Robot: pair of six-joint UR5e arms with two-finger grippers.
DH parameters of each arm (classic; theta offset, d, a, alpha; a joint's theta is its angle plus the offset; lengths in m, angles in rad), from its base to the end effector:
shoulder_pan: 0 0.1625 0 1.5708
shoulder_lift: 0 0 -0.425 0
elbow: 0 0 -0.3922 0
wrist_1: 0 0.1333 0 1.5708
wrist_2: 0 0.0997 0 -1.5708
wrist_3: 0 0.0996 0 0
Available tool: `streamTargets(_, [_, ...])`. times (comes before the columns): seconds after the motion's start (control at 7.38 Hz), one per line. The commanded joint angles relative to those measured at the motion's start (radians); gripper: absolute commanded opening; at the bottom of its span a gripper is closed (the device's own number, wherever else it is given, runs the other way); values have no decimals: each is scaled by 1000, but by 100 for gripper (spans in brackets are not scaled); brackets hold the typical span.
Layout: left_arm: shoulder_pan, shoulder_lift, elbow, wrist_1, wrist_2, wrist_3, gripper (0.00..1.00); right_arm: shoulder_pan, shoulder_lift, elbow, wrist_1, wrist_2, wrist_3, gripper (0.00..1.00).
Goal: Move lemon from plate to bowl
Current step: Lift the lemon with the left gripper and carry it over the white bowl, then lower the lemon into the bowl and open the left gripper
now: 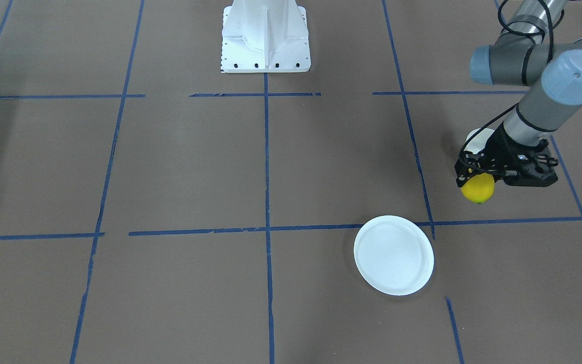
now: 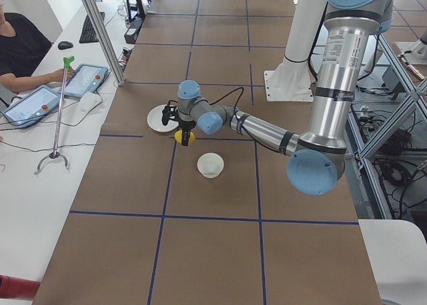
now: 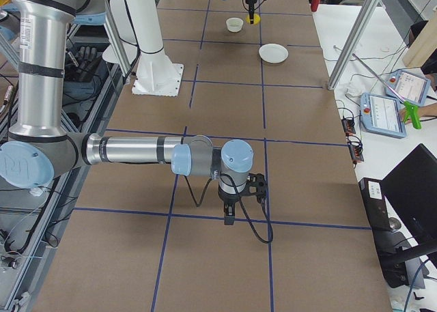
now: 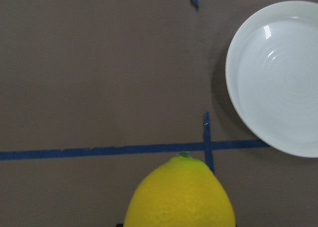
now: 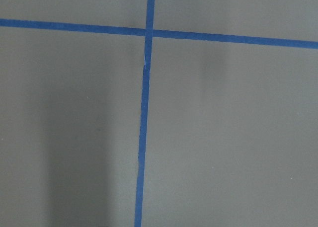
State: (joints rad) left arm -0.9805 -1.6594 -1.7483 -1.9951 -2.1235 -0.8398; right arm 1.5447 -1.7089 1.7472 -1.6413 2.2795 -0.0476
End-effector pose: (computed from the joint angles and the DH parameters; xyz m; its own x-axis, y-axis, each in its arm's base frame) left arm 0.2371 -0.4994 0.4846 0.6673 0.0248 -0.7444 0.1014 0.9871 0.1238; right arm 0.0572 -0.4323 0.6472 0.7574 -0.0464 0.6513 0.0622 0.9981 -0.0012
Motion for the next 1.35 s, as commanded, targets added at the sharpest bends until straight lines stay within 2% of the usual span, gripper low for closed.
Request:
streamTargets(0.0, [6,168,-23,-176,8,-66,0,0,0,0,0,0,0,100])
streamTargets(0.27, [25,254,-16,-282,10,-82,0,0,0,0,0,0,0,100])
streamTargets(0.81, [82,260,-20,-281,8,-85,0,0,0,0,0,0,0,100])
streamTargets(0.95, [80,259,-22,-280,4,-82,42,0,0,0,0,0,0,100])
streamTargets(1.08, [80,259,-22,-280,4,-82,99,0,0,0,0,0,0,100])
streamTargets(1.22, [80,259,-22,-280,5,-78,100,0,0,0,0,0,0,100])
